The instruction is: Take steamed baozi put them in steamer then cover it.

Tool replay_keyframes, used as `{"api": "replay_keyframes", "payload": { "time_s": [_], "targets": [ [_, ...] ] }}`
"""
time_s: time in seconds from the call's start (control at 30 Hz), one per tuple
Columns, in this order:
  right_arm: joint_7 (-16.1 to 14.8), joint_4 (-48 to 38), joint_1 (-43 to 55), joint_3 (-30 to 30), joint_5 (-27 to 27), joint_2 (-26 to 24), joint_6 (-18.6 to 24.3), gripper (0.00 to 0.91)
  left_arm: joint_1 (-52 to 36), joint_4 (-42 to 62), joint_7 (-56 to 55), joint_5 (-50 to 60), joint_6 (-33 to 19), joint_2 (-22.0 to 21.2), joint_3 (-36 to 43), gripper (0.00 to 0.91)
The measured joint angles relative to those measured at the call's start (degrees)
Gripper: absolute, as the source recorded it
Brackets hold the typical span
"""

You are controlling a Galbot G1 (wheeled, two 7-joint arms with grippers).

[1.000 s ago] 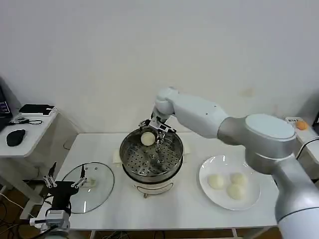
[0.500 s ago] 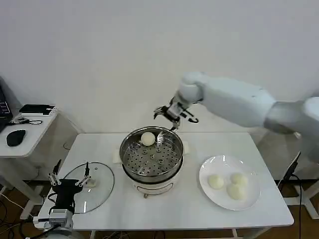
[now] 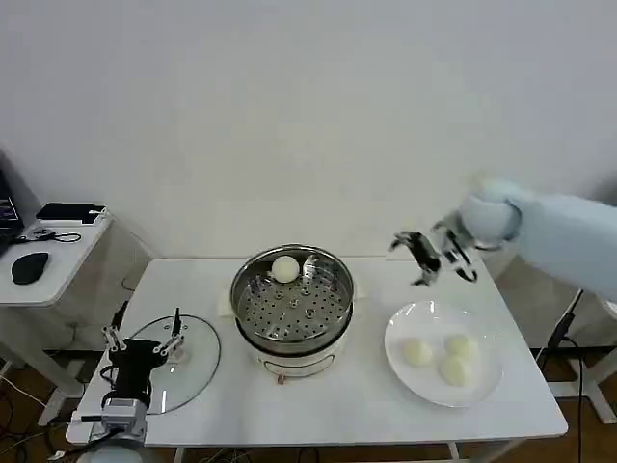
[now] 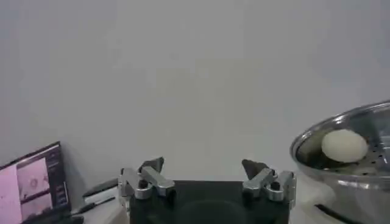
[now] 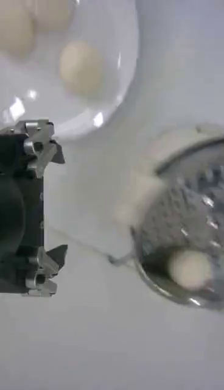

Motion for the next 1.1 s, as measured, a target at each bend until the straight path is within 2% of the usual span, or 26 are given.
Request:
{"api": "replay_keyframes", "payload": {
  "time_s": [0.23, 0.43, 0.73, 1.1],
  "targets": [
    [1.0, 3.3, -5.3, 1.0, 0.4, -4.3, -4.9, 0.907, -0.7, 1.3, 0.0, 0.6, 0.0, -0.5, 0.9, 0.907],
    [1.1, 3.3, -11.9, 4.8, 0.3, -5.3, -8.3, 0.907, -0.8, 1.9, -0.1, 0.8, 0.2, -0.4, 0.8, 0.907],
    [1.1, -0.3, -21.4, 10.8, -0.3, -3.8, -10.9, 0.907, -1.2, 2.8, -0.1, 0.6, 0.5, 0.3, 0.3, 0.907],
    [2.0, -6.4, -28.9, 16.0, -1.2, 1.2, -12.0, 0.907, -0.9, 2.8, -0.1, 0.3, 0.5, 0.3, -0.1, 0.907]
  ]
}}
